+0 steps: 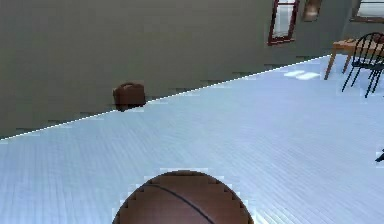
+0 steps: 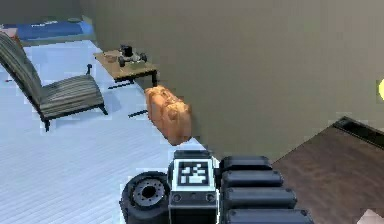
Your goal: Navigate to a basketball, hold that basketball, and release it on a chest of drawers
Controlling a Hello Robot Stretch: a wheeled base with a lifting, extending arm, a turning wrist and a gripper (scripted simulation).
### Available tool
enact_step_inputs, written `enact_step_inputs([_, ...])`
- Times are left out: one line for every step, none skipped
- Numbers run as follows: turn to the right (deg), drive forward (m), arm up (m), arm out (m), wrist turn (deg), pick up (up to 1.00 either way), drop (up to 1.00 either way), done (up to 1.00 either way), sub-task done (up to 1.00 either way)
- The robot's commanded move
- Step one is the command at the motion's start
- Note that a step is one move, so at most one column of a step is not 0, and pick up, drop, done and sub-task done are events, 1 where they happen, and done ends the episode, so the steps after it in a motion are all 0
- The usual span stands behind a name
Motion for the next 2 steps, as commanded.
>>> enact_step_inputs([45.0,0.0,0.0,0.0,0.0,0.0,0.0,0.0,0.0])
enact_step_inputs([9.0,0.0,0.0,0.0,0.0,0.0,0.0,0.0,0.0])
